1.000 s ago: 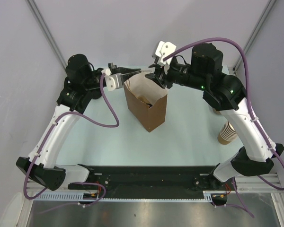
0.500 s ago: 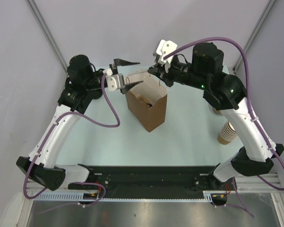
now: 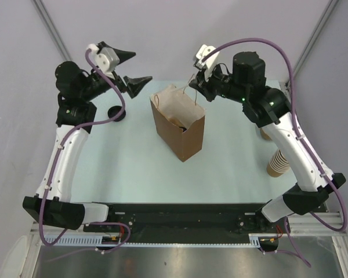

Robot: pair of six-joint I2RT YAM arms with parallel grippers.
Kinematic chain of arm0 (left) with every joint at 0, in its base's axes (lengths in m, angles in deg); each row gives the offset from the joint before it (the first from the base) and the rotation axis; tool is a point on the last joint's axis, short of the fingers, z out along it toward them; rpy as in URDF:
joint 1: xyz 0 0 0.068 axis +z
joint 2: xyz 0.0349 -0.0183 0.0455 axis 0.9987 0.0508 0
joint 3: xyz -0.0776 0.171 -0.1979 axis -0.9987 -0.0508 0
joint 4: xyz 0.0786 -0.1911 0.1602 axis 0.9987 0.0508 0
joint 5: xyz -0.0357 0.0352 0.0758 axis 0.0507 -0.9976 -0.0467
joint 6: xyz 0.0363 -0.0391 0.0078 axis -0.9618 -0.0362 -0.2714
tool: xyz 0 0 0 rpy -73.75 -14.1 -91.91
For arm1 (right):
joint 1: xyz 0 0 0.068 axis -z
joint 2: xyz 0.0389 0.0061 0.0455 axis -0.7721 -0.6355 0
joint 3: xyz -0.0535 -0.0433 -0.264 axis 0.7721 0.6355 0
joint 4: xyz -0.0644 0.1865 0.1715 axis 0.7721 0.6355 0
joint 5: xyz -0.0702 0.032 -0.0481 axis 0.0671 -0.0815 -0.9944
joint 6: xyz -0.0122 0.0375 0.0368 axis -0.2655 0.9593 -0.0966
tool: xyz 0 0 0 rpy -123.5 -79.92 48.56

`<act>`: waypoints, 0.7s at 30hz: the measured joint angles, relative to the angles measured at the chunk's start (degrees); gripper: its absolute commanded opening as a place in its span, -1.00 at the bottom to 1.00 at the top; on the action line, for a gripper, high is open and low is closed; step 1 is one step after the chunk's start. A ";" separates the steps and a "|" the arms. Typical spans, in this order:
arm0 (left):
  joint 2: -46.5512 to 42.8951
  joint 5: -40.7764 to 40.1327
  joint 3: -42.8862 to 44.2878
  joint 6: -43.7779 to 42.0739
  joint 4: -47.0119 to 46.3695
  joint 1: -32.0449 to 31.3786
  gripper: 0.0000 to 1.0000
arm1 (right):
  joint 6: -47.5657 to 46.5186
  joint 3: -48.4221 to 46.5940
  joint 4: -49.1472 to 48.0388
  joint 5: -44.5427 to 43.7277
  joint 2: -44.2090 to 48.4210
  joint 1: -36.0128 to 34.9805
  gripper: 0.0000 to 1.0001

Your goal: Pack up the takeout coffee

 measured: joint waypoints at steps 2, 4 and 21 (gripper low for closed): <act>0.31 -1.31 0.15 3.96 -1.18 2.16 0.99 | -0.02 3.74 -1.90 0.44 0.09 0.00 -1.00; 0.50 -1.97 0.15 6.78 -1.49 3.52 0.99 | -0.31 7.72 -4.02 0.39 0.15 -0.17 -1.00; 0.17 -4.28 0.15 9.44 1.77 4.50 0.99 | -1.14 24.26 -21.84 -4.13 0.37 -4.63 -1.00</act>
